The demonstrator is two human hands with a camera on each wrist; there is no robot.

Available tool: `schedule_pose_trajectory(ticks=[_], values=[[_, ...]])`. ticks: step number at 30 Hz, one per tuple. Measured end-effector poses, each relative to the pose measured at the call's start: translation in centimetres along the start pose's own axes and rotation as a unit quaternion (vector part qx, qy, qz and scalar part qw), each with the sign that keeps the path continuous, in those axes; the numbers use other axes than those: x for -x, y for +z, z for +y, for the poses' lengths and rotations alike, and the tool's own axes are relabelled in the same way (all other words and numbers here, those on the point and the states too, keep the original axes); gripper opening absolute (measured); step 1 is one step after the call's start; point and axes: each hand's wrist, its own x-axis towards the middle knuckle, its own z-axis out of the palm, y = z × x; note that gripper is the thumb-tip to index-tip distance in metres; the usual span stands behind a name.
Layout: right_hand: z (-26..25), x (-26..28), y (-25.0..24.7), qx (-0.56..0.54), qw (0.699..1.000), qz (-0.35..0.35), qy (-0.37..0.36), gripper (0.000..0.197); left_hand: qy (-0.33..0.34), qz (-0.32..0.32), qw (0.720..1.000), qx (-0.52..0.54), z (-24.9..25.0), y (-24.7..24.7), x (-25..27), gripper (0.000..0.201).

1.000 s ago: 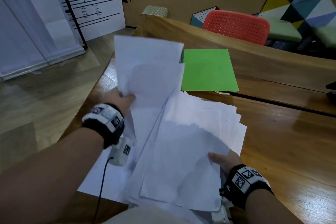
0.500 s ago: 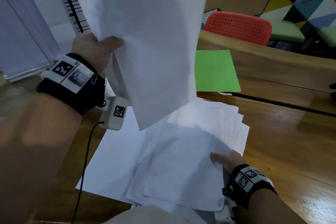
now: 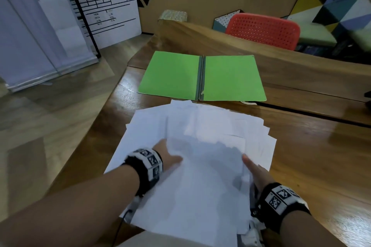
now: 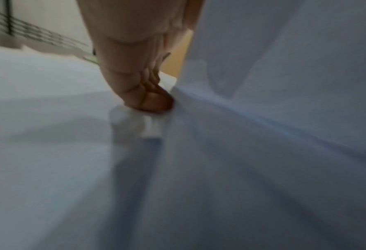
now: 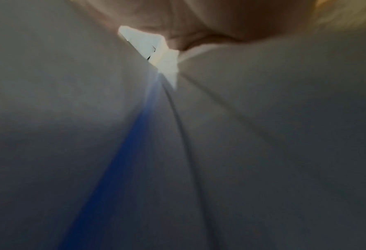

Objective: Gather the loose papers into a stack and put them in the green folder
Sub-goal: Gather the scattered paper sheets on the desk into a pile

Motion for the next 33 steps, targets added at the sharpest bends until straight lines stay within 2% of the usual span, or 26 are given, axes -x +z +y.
schedule_pose_trajectory(ticks=[1, 2, 3, 4, 6, 8, 9, 11, 12, 14, 15, 17, 19, 21, 24, 30, 33], values=[[-0.4, 0.8, 0.3, 0.064, 0.998, 0.007, -0.023, 0.111, 0.009, -0.044, 0.998, -0.051, 0.0, 0.8, 0.3, 0.071], [-0.5, 1.1, 0.3, 0.112, 0.993, 0.016, -0.036, 0.101, 0.012, -0.065, 0.993, -0.098, -0.3, 1.1, 0.1, 0.081], [-0.7, 1.6, 0.4, 0.132, 0.990, 0.013, -0.044, 0.082, 0.006, -0.072, 0.988, -0.135, -0.1, 0.9, 0.3, 0.085], [-0.7, 1.9, 0.4, 0.140, 0.989, 0.008, -0.045, 0.062, 0.002, -0.054, 0.985, -0.165, -0.4, 0.3, 0.1, 0.084], [-0.7, 1.8, 0.2, 0.153, 0.987, 0.027, -0.038, 0.046, -0.063, 0.052, 0.977, -0.195, -1.1, -1.6, -0.5, 0.084], [-0.7, 1.6, 0.3, 0.158, 0.986, 0.037, -0.040, 0.047, -0.166, 0.148, 0.963, -0.154, -2.2, -4.0, -0.8, 0.091], [-0.6, 1.4, 0.3, 0.162, 0.985, 0.041, -0.038, 0.048, -0.212, 0.173, 0.954, -0.119, -3.1, -4.8, -1.2, 0.092], [-0.4, 1.1, 0.3, 0.164, 0.985, 0.045, -0.033, 0.052, -0.267, 0.167, 0.945, -0.087, -4.1, -6.2, -1.4, 0.089], [-0.3, 1.0, 0.3, 0.164, 0.985, 0.047, -0.034, 0.055, -0.267, 0.154, 0.948, -0.083, -4.4, -6.5, -1.3, 0.084], [-0.2, 0.9, 0.3, 0.164, 0.985, 0.049, -0.032, 0.059, -0.235, 0.120, 0.958, -0.109, -4.2, -6.9, -1.4, 0.061], [-0.2, 0.9, 0.3, 0.170, 0.984, 0.051, -0.031, 0.060, -0.221, 0.102, 0.962, -0.121, -4.1, -6.7, -1.7, 0.057], [-0.2, 1.0, 0.2, 0.173, 0.983, 0.048, -0.036, 0.063, -0.220, 0.090, 0.963, -0.130, -3.8, -6.5, -1.7, 0.067], [-0.3, 1.1, 0.3, 0.169, 0.984, 0.050, -0.036, 0.065, -0.241, 0.112, 0.955, -0.133, -4.1, -6.1, -1.5, 0.086], [-0.5, 1.4, 0.4, 0.167, 0.984, 0.052, -0.034, 0.066, -0.253, 0.130, 0.950, -0.131, -4.1, -5.8, -1.1, 0.096], [-0.9, 2.0, 0.6, 0.160, 0.985, 0.053, -0.032, 0.059, -0.230, 0.133, 0.958, -0.106, -3.5, -5.6, -1.3, 0.093], [-1.0, 2.2, 0.6, 0.167, 0.984, 0.053, -0.014, 0.061, -0.186, 0.046, 0.976, -0.104, -2.6, -5.1, -1.7, 0.093], [-1.1, 2.5, 0.7, 0.160, 0.985, 0.059, -0.006, 0.061, -0.159, 0.046, 0.981, -0.104, -2.2, -4.5, -1.7, 0.084]])
